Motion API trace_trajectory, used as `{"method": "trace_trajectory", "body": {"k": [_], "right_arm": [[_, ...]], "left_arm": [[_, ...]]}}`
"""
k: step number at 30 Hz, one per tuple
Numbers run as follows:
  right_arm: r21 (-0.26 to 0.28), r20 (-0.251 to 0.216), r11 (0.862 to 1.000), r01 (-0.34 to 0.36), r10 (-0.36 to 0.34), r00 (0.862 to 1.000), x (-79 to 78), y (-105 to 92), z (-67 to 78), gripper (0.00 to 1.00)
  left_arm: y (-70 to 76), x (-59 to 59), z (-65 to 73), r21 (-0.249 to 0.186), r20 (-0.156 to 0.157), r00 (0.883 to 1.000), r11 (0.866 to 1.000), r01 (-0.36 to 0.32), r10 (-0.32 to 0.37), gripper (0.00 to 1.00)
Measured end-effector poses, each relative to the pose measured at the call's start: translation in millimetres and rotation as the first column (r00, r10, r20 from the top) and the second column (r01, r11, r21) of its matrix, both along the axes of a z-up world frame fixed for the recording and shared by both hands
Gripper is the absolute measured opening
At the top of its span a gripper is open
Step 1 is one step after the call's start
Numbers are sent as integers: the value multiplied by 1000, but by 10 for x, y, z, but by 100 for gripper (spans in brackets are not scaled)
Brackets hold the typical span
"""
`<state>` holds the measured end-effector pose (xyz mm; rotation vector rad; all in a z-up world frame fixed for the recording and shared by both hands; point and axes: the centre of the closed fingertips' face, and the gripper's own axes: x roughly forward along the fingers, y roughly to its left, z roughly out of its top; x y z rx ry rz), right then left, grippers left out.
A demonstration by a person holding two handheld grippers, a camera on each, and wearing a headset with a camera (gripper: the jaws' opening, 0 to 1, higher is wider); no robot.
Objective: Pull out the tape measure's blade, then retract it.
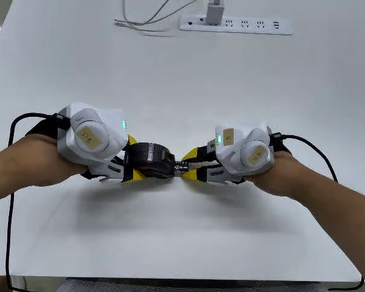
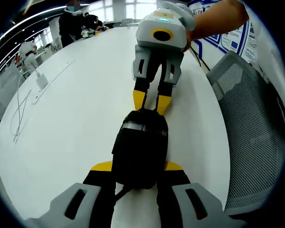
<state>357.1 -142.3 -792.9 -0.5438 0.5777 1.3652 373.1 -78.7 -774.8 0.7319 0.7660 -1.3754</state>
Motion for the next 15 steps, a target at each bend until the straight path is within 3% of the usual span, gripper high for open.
{"method": "trace_trajectory", "body": {"k": [15], "right_arm": [[-23, 0, 1000, 18, -18, 1000, -51, -195, 8, 10]], "left_arm": [[-7, -7, 2, -4, -3, 1000, 1000, 3, -3, 28]]}}
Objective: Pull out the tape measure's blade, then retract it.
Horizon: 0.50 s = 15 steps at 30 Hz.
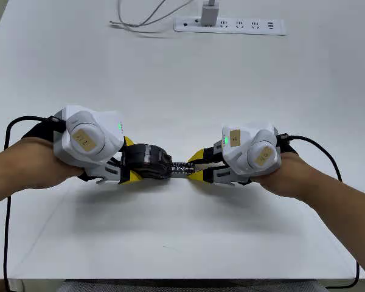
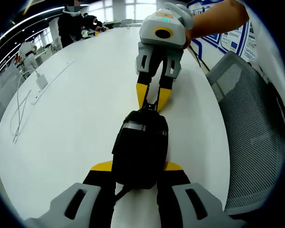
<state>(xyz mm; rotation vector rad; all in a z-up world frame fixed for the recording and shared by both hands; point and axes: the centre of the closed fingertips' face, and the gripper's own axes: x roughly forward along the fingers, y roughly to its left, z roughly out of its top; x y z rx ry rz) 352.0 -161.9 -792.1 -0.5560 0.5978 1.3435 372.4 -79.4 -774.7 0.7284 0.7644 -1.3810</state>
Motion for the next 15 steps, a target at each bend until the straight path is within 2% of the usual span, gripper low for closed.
{"method": "trace_trajectory", "body": {"k": [15], "right_arm": [[-23, 4, 1000, 4, -4, 1000, -44, -201, 9, 10]], "left_arm": [[-12, -16, 12, -8, -8, 1000, 1000, -1, 1, 28]]}}
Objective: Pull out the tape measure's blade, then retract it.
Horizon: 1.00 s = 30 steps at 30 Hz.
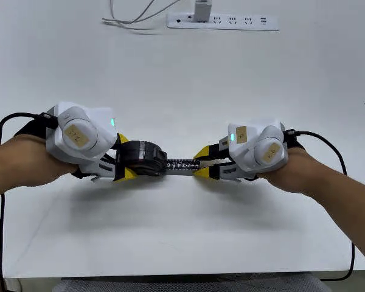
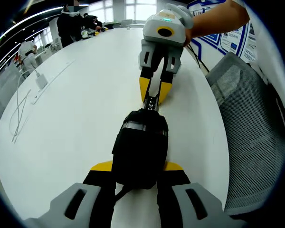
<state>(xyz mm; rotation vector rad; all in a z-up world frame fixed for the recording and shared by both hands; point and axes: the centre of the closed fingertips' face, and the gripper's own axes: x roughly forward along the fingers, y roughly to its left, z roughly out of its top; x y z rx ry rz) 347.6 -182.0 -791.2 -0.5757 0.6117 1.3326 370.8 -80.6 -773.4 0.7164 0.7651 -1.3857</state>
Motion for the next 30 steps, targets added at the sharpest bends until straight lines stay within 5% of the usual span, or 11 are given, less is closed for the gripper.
{"method": "trace_trajectory", "body": {"k": [30], "right_arm": [[-28, -20, 999, 43, -44, 999, -56, -269, 6, 9]], "left_arm": [[-4, 3, 2, -1, -5, 1000, 1000, 1, -1, 28]]}}
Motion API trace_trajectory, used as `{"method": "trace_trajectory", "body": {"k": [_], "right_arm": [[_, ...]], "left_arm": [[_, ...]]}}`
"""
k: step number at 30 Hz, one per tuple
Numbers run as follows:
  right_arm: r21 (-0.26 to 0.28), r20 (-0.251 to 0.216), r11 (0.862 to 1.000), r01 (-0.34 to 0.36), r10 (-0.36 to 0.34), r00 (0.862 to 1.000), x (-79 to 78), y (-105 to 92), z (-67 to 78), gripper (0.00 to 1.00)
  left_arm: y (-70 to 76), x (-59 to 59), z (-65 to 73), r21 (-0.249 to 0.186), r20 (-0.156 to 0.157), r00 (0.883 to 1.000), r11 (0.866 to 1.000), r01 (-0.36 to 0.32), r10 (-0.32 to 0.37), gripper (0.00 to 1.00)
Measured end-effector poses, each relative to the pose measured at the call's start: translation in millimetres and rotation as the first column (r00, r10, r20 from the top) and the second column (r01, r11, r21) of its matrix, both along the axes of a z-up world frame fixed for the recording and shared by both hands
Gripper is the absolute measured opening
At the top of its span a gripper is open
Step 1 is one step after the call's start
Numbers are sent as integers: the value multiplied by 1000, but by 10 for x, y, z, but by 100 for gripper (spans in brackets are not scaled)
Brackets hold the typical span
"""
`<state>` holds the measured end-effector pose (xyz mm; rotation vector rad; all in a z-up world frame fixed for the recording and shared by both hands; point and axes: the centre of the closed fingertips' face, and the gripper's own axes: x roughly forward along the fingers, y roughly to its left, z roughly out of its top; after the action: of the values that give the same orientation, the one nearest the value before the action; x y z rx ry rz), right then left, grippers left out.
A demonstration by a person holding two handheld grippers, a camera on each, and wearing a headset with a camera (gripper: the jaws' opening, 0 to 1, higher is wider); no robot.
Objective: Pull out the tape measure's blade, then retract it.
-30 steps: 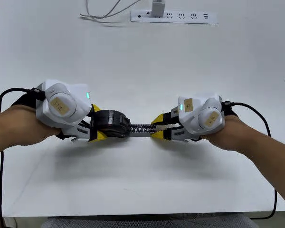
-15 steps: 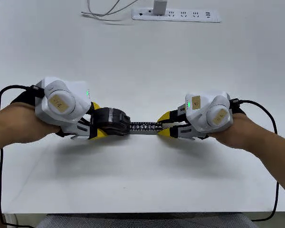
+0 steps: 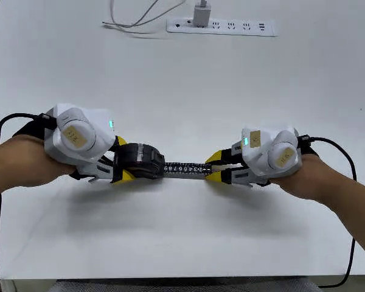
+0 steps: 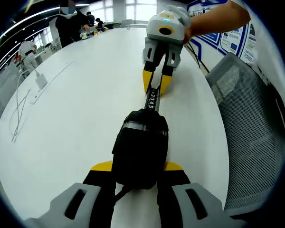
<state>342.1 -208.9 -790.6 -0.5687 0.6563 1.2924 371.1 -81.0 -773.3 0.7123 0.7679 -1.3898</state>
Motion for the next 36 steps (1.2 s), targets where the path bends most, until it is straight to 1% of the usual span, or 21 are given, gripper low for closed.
{"method": "trace_trajectory", "body": {"k": [6, 9, 19, 23, 36], "right_arm": [[-8, 2, 1000, 11, -11, 1000, 13, -64, -5, 9], [-23, 6, 1000, 8, -8, 1000, 8, -90, -15, 9], [-30, 12, 999, 16, -15, 1000, 1, -169, -5, 9], [-35, 17, 999, 17, -16, 1000, 0, -207, 22, 9], [-64, 21, 998, 23, -22, 1000, -20, -394, 20, 9]], "left_arm": [[-5, 3, 1, -7, -2, 1000, 1000, -11, 11, 28], [-9, 2, 1, -11, -4, 1000, 1000, -12, 12, 28], [-11, -5, 6, -7, -3, 1000, 1000, -12, 12, 28], [-8, -4, 6, -5, -3, 1000, 1000, -14, 14, 28], [-7, -3, 2, 0, -1, 1000, 1000, -20, 20, 28]]}}
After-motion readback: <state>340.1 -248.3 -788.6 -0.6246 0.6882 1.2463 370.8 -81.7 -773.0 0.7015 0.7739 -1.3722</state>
